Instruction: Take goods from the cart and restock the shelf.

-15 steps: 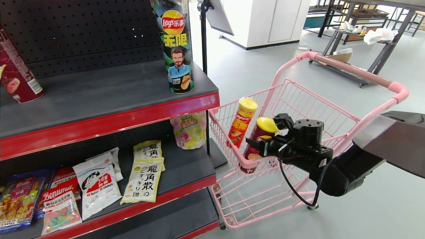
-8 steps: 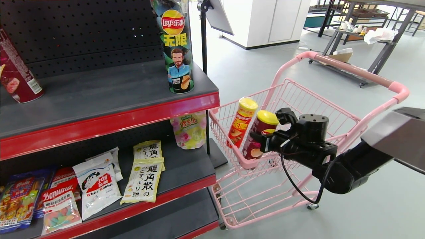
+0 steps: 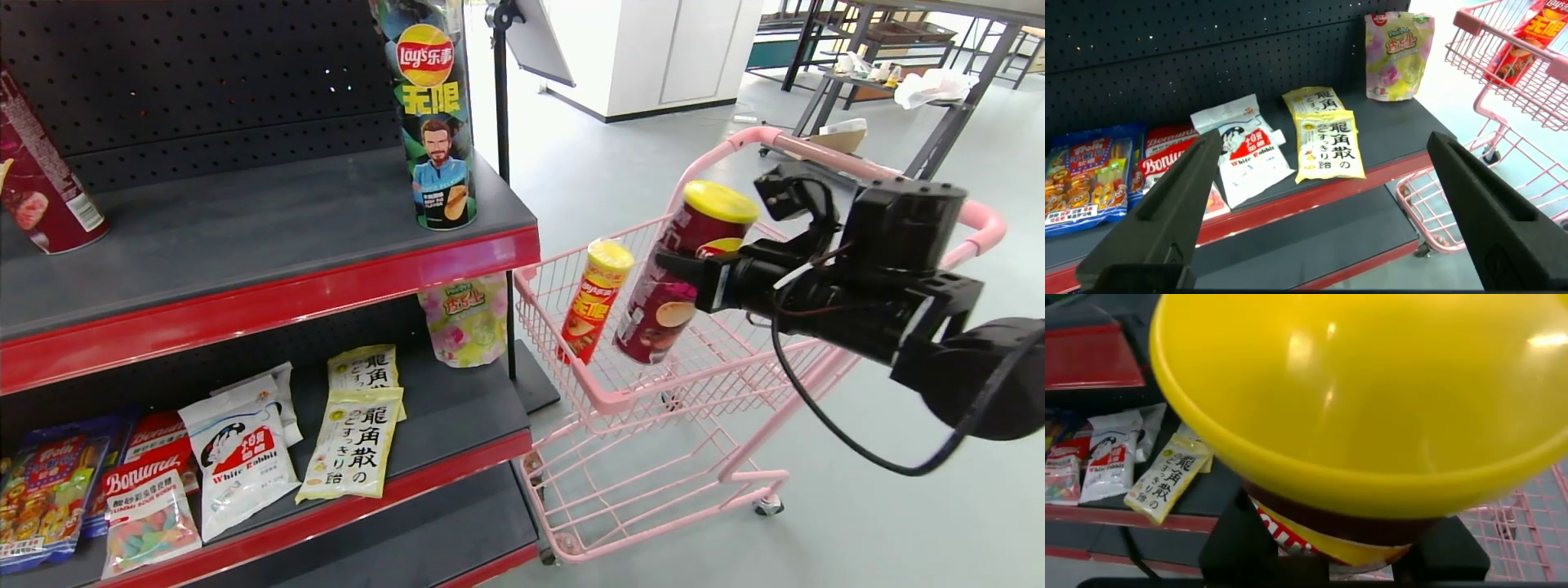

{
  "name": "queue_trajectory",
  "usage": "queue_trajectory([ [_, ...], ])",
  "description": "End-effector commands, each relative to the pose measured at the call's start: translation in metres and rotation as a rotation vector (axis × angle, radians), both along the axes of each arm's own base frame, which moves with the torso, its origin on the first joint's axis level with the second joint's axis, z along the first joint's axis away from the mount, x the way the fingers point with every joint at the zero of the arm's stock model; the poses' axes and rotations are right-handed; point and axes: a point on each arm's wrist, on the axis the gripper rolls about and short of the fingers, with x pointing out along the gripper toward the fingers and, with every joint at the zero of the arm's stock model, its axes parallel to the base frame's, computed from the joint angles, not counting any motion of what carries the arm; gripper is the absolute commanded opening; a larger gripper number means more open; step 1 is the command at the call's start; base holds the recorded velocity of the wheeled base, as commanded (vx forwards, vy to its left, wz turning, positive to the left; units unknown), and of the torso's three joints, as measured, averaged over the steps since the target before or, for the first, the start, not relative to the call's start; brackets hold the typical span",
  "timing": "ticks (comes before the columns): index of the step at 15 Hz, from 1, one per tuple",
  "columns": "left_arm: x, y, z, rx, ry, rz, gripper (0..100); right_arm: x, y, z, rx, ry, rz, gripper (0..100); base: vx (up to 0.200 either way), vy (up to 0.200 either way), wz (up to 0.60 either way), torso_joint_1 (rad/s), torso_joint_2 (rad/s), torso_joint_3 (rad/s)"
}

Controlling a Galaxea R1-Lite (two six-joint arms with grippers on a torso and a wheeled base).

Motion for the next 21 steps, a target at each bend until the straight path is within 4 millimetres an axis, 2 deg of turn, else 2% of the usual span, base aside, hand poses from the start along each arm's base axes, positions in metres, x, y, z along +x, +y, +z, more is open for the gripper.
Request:
queue_trajectory([
  [1,0.000,0.000,0.000,0.000,0.001,0.000,100,-0.069,-0.024,0.061,0.006,-0.067,-0.031,0,0.000,0.000,0.00,0.000,0.00,0.000],
  [2,0.000,0.000,0.000,0.001,0.001,-0.001,100,-0.091,-0.034,0.068,-0.018,-0.046,-0.110,0,0.000,0.000,0.00,0.000,0.00,0.000],
  [3,0.000,0.000,0.000,0.001,0.001,-0.001,100,-0.123,-0.048,0.073,-0.069,-0.006,-0.166,0,0.000,0.000,0.00,0.000,0.00,0.000],
  [4,0.000,0.000,0.000,0.001,0.001,-0.001,100,-0.155,-0.061,0.069,-0.088,0.039,-0.152,0,0.000,0.000,0.00,0.000,0.00,0.000],
  [6,0.000,0.000,0.000,0.001,0.001,-0.001,100,-0.200,-0.079,0.044,-0.110,0.081,-0.153,0,0.000,0.000,0.00,0.000,0.00,0.000],
  [7,0.000,0.000,0.000,0.001,0.001,-0.001,100,-0.209,-0.083,0.038,-0.113,0.078,-0.159,0,0.000,0.000,0.00,0.000,0.00,0.000],
  [8,0.000,0.000,0.000,0.003,0.002,-0.003,100,-0.214,-0.086,0.036,-0.106,0.073,-0.160,0,0.000,0.000,0.00,0.000,0.00,0.000],
  [14,0.000,0.000,0.000,0.003,0.001,-0.003,100,-0.215,-0.089,0.026,-0.120,0.096,-0.184,0,0.000,0.000,0.00,0.000,0.00,0.000],
  [21,0.000,0.000,0.000,0.003,0.002,-0.004,100,-0.215,-0.088,0.018,-0.133,0.122,-0.181,0,0.000,0.000,0.00,0.150,-0.45,-0.300],
])
